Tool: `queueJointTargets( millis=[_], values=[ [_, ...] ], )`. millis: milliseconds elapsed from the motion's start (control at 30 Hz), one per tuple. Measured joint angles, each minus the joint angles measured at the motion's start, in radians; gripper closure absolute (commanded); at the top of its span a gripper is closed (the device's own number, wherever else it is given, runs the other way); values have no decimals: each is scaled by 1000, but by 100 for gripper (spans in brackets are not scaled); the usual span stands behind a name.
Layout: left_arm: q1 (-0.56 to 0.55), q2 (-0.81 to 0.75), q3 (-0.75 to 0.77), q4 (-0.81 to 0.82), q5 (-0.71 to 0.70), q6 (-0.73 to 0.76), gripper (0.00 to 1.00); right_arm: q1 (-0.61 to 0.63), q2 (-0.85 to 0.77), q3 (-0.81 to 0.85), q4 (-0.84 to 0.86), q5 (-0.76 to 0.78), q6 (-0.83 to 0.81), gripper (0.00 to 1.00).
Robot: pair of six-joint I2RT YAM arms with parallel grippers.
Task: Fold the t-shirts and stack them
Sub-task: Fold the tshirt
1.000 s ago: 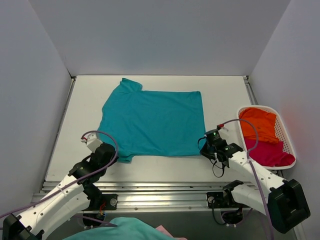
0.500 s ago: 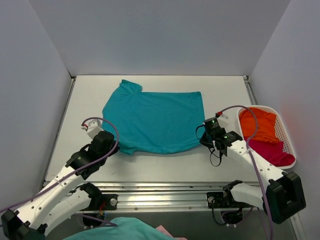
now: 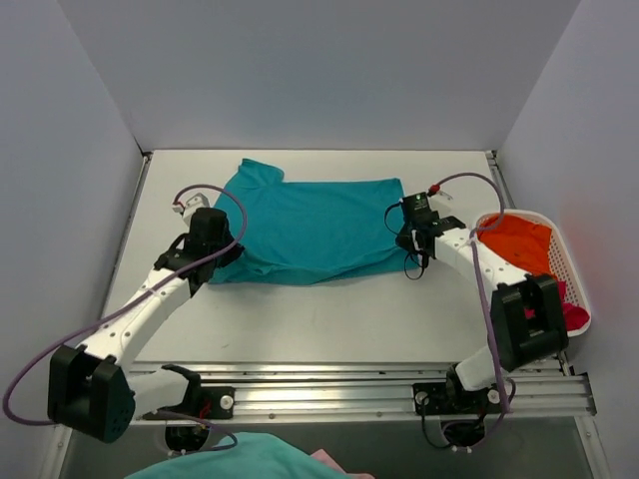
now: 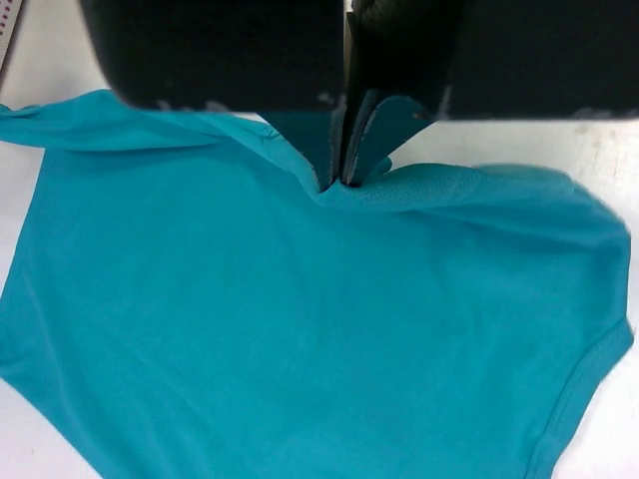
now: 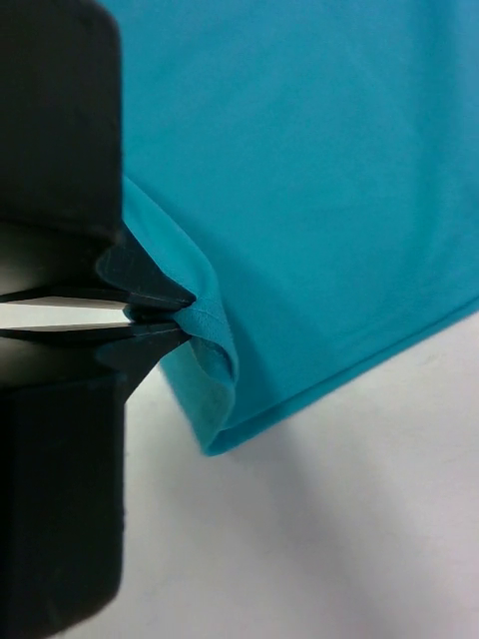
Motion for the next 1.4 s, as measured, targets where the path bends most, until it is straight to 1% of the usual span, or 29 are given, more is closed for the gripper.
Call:
queueJointTargets(
  millis=[67, 100, 133, 167, 200, 233, 300, 367, 400, 467, 567, 700, 767, 867, 967, 1033, 1167, 1267, 1400],
  values=[
    [50, 88, 42, 39, 49, 23, 97, -28, 103, 74, 6, 2, -5, 100],
    [74, 144, 71, 56, 72, 33, 68, -39, 159, 116, 11, 1, -6, 100],
    [103, 227, 115, 70, 97, 53, 38, -49, 219, 156, 18, 1, -8, 86],
    [124, 302, 158, 89, 113, 63, 3, -58, 285, 211, 8, 4, -10, 68],
    [142, 381, 205, 108, 130, 77, 6, -67, 356, 273, 3, 2, -5, 23],
    [159, 464, 252, 127, 146, 80, 6, -77, 430, 338, -2, 3, -5, 1],
    [194, 625, 359, 146, 195, 100, 6, -92, 571, 496, -48, 7, -22, 0],
    [225, 752, 451, 151, 238, 113, 6, -104, 676, 637, -81, 19, -24, 0],
    [239, 788, 475, 150, 252, 119, 6, -108, 713, 707, -108, 27, -26, 0],
    [267, 807, 496, 130, 278, 135, 6, -113, 731, 785, -151, 47, -29, 0],
    [300, 786, 556, 93, 294, 162, 6, -117, 705, 861, -194, 93, -29, 0],
    [330, 680, 624, 75, 288, 203, 6, -116, 604, 864, -210, 142, -29, 0],
    [336, 591, 624, 77, 276, 212, 6, -116, 545, 837, -194, 154, -29, 0],
    [337, 486, 585, 130, 270, 216, 6, -117, 478, 781, -136, 153, -37, 0],
    [344, 488, 581, 188, 300, 215, 6, -126, 488, 770, -74, 110, -58, 0],
    [362, 581, 636, 203, 356, 218, 6, -136, 526, 779, -40, 72, -74, 0],
    [398, 853, 818, 195, 462, 240, 6, -165, 641, 816, 19, 6, -111, 0],
    [421, 1035, 935, 173, 517, 254, 6, -185, 715, 839, 31, -18, -124, 0],
    [436, 1216, 1114, 130, 568, 265, 6, -209, 784, 866, 45, -46, -135, 0]
  ],
)
